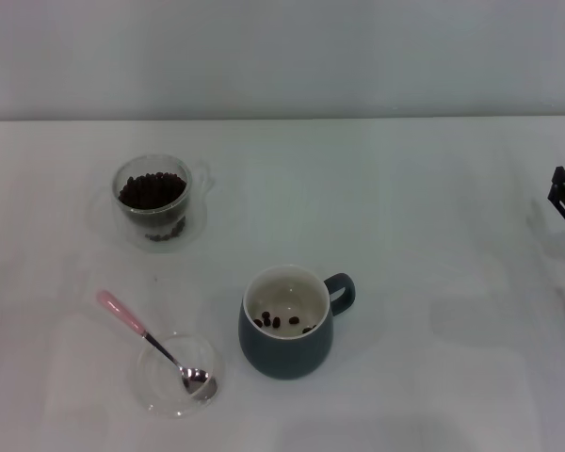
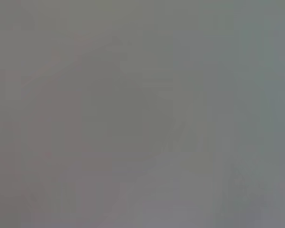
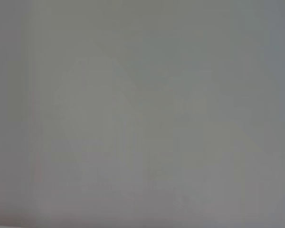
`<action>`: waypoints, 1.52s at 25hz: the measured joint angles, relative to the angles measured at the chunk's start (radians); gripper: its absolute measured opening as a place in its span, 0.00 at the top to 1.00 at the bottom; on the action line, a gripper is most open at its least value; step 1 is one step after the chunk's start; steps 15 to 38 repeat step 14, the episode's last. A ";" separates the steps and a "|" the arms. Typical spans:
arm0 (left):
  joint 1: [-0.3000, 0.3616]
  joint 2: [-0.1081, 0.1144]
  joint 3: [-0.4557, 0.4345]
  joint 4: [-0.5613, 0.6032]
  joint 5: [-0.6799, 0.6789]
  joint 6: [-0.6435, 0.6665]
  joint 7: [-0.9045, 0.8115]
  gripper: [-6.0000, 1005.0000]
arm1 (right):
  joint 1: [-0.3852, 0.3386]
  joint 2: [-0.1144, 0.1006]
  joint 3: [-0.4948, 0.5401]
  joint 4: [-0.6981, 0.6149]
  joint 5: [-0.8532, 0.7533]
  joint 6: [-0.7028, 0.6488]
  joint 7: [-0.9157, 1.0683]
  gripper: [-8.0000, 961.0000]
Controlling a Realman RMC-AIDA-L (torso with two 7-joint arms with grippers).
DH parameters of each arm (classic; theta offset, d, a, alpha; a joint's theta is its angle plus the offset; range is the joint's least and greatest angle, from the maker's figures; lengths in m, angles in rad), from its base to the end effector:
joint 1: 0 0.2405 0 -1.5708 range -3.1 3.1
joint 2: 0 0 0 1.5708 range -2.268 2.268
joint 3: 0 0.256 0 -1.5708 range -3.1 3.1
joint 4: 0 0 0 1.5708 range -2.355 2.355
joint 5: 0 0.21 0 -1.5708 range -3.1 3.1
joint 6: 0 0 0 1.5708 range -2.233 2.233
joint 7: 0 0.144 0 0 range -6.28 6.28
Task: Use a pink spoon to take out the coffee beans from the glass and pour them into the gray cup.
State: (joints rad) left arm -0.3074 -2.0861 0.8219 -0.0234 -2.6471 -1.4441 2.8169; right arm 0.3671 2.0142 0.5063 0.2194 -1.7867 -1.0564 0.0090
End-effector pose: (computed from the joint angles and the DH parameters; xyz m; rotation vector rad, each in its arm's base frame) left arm -0.3785 0.2611 0.0286 -1.3463 -0.5980 -0.7711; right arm 0.3816 0.3068 0.0002 -1.4933 0.6664 0.4653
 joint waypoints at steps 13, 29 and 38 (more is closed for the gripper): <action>-0.009 0.000 -0.006 -0.023 -0.021 0.027 -0.002 0.17 | -0.004 0.000 -0.010 0.012 0.000 -0.003 0.003 0.11; -0.009 0.000 -0.006 -0.026 -0.023 0.028 -0.002 0.17 | -0.004 0.000 -0.010 0.012 0.001 -0.003 0.002 0.11; -0.009 0.000 -0.006 -0.026 -0.023 0.028 -0.002 0.17 | -0.004 0.000 -0.010 0.012 0.001 -0.003 0.002 0.11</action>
